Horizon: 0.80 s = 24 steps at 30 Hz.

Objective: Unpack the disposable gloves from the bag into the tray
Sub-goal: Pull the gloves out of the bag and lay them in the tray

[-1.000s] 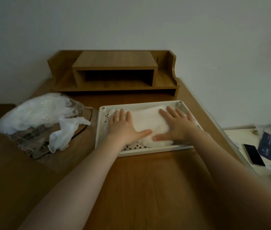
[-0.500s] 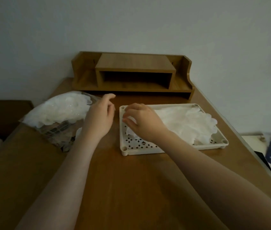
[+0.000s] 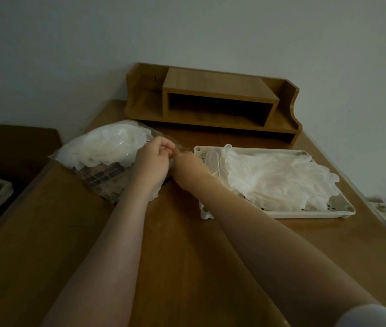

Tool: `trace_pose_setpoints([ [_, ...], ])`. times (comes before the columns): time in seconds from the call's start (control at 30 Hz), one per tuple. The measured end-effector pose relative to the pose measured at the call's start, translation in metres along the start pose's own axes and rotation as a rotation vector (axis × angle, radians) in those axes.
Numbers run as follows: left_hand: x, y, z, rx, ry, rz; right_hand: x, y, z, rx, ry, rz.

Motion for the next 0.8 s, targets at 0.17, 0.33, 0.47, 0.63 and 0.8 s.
trace_pose_setpoints([
  [0.17, -0.003, 0.004, 0.001, -0.047, -0.003, 0.011, -0.008, -0.008, -0.006, 0.044, -0.01, -0.002],
  [0.33, -0.01, 0.012, -0.001, -0.048, -0.029, 0.104, -0.042, -0.052, -0.034, 0.653, 0.132, -0.156],
  [0.47, -0.024, 0.028, -0.026, 0.015, 0.102, 0.239, -0.062, -0.068, -0.05, 0.914, 0.174, -0.248],
  [0.63, -0.036, 0.039, -0.039, -0.134, 0.101, 0.31, -0.089, -0.094, -0.064, 1.173, 0.176, -0.395],
  [0.8, -0.044, 0.049, -0.042, -0.258, 0.027, 0.447, -0.122, -0.101, -0.107, 1.538, 0.393, -0.553],
])
Point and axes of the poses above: each hand's wrist, its own x-axis towards the middle knuckle, its own y-axis out of the palm, z = x × y, the point moved 9 cm from there along x, towards the middle knuckle, and after that the axes turned 6 degrees about -y, right-handed, at the moved point
